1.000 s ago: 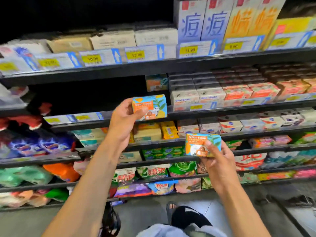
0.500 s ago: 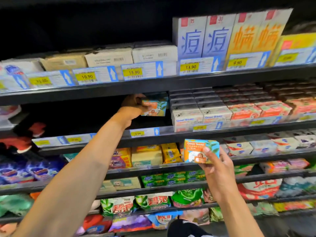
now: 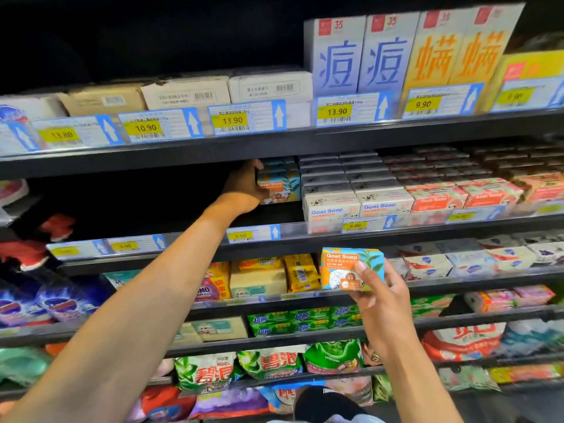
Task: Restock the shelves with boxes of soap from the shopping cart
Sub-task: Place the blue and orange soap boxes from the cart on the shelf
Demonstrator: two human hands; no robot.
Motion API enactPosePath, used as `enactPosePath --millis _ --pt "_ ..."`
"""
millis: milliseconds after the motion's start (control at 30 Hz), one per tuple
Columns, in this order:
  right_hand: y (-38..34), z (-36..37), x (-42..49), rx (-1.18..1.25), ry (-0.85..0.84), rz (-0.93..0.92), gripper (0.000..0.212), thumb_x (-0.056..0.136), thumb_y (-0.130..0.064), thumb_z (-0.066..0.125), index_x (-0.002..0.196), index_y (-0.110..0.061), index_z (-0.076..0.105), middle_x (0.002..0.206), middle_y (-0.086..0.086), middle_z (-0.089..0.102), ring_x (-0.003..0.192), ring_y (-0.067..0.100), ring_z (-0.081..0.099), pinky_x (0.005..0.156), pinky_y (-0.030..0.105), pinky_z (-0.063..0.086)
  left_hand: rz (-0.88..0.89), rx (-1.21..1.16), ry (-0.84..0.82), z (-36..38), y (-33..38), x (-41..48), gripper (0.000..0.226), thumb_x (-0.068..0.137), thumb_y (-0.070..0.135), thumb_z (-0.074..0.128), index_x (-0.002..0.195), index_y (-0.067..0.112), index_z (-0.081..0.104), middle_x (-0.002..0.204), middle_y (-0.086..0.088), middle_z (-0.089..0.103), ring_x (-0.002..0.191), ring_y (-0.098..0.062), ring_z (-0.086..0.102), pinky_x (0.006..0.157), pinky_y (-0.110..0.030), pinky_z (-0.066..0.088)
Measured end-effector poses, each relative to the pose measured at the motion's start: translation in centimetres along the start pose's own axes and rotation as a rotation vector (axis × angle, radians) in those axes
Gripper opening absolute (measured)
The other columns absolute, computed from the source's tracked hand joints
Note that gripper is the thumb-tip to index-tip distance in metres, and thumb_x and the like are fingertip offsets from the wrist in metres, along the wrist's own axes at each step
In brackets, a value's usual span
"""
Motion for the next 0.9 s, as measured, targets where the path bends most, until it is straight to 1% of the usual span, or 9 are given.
enactPosePath --millis 67,133,267,467,567,633,733,833,900 --pt "-0.1 0.1 0.0 0.003 -0.011 -0.002 0.035 0.083 -0.018 0.073 0.115 -0.008 0.064 0.104 0.008 0.074 0.095 0.020 0.073 0.077 0.027 0.059 -0.002 -0.015 -0.004 0.0 0.0 0.1 0.073 0.078 0.017 0.085 0.139 0.013 0.045 0.139 -0.011 0.057 0.128 -0.030 0.054 0.108 -0.038 0.044" --pt "-0.3 0.4 -0.1 0.002 -0.026 -0.007 0.032 0.083 -0.018 0.072 0.113 -0.009 0.064 0.100 0.006 0.075 0.093 0.018 0.073 0.076 0.027 0.058 0.005 0.019 -0.021 0.0 0.0 0.1 0.074 0.079 0.017 0.084 0.143 0.014 0.046 0.142 -0.010 0.057 0.130 -0.030 0.053 0.110 -0.037 0.043" --pt "-0.6 0.9 -0.4 -0.007 -0.045 -0.011 0.035 0.083 -0.017 0.073 0.116 -0.007 0.063 0.101 0.007 0.075 0.094 0.019 0.073 0.077 0.027 0.058 -0.012 0.003 -0.033 -0.1 0.2 0.0 0.067 0.082 0.013 0.081 0.141 0.014 0.051 0.141 -0.010 0.057 0.130 -0.028 0.054 0.109 -0.033 0.043" --pt "-1.0 1.5 -0.6 -0.028 -0.057 -0.008 0.042 0.079 -0.023 0.077 0.116 -0.009 0.065 0.105 0.011 0.076 0.097 0.022 0.074 0.081 0.032 0.057 -0.046 -0.086 -0.076 0.2 -0.6 0.2 0.067 0.081 0.013 0.082 0.139 0.018 0.049 0.139 -0.008 0.058 0.127 -0.027 0.055 0.108 -0.040 0.047" --pt "-1.2 1.8 -0.8 -0.053 -0.061 -0.020 0.050 0.072 -0.029 0.081 0.115 -0.009 0.065 0.105 0.011 0.076 0.098 0.024 0.074 0.078 0.031 0.059 -0.014 -0.096 -0.125 0.1 0.1 -0.5 0.073 0.082 0.015 0.081 0.145 0.017 0.043 0.141 -0.007 0.056 0.130 -0.025 0.052 0.107 -0.030 0.042" --pt "-1.2 2.0 -0.9 -0.057 -0.066 -0.025 0.049 0.073 -0.028 0.080 0.116 -0.010 0.065 0.106 0.010 0.076 0.099 0.024 0.073 0.079 0.031 0.059 0.022 -0.103 -0.146 -0.5 1.1 -1.6 0.074 0.085 0.015 0.079 0.148 0.018 0.040 0.144 -0.006 0.053 0.132 -0.023 0.050 0.104 -0.024 0.037" --pt "-1.5 2.6 -1.0 -0.061 -0.093 -0.029 0.056 0.074 -0.029 0.081 0.124 -0.012 0.063 0.111 0.009 0.076 0.104 0.024 0.073 0.086 0.034 0.057 0.079 -0.065 -0.048 -2.7 2.7 -4.9 0.059 0.090 0.018 0.074 0.143 0.022 0.048 0.143 0.000 0.051 0.131 -0.016 0.049 0.102 -0.019 0.036" --pt "-2.1 3.5 -1.1 -0.068 -0.141 -0.049 0.053 0.074 -0.027 0.079 0.123 -0.014 0.064 0.112 0.008 0.077 0.104 0.024 0.073 0.085 0.031 0.060 0.188 -0.244 0.059 -4.6 5.0 -9.7 0.033 0.094 0.022 0.070 0.127 0.025 0.065 0.129 0.011 0.061 0.117 0.001 0.055 0.102 -0.018 0.044" --pt "-2.8 4.3 -1.3 -0.065 -0.178 -0.085 0.043 0.080 -0.018 0.075 0.121 -0.012 0.065 0.111 0.009 0.076 0.103 0.023 0.073 0.082 0.030 0.061 0.261 -0.406 -0.032 -4.6 6.5 -13.0 0.032 0.092 0.023 0.073 0.123 0.023 0.068 0.124 0.012 0.064 0.114 -0.001 0.060 0.098 -0.021 0.050"
Point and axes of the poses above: each hand's wrist, its own x-axis towards the middle knuckle, its own z-axis out of the palm, y = z × x, the point moved 7 cm from there along x, towards the middle knuckle
